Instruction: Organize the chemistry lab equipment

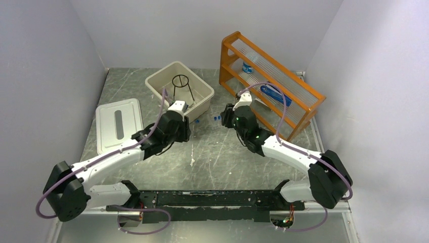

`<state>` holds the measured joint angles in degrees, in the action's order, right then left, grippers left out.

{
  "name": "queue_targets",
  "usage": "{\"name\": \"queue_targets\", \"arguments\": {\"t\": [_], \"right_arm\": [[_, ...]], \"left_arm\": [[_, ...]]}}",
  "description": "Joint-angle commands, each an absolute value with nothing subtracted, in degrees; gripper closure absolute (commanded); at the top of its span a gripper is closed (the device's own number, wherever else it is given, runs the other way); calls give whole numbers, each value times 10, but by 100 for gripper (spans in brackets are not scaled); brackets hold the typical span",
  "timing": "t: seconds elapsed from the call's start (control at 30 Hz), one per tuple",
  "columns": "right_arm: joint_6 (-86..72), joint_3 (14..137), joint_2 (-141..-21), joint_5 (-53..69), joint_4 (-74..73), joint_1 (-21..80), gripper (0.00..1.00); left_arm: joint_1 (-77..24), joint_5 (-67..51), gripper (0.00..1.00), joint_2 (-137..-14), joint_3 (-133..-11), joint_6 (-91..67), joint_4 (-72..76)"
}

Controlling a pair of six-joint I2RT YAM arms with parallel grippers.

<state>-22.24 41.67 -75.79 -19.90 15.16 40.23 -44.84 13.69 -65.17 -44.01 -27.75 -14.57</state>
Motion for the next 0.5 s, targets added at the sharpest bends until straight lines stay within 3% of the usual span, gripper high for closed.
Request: {"name": "queue_targets", "arguments": {"t": [0.0,0.23,0.47], "right_arm": [[-275,405,-724,-145,98,401,61],[-301,387,-690,-101,79,402,61],[-315,375,-673,-90,74,402,61]], "left_arm": [[-452,249,59,-696,-481,-299,-131],[-451,355,58,-760,-530,-309,-127],[-430,343,62,-812,-564,-274,-96]]}}
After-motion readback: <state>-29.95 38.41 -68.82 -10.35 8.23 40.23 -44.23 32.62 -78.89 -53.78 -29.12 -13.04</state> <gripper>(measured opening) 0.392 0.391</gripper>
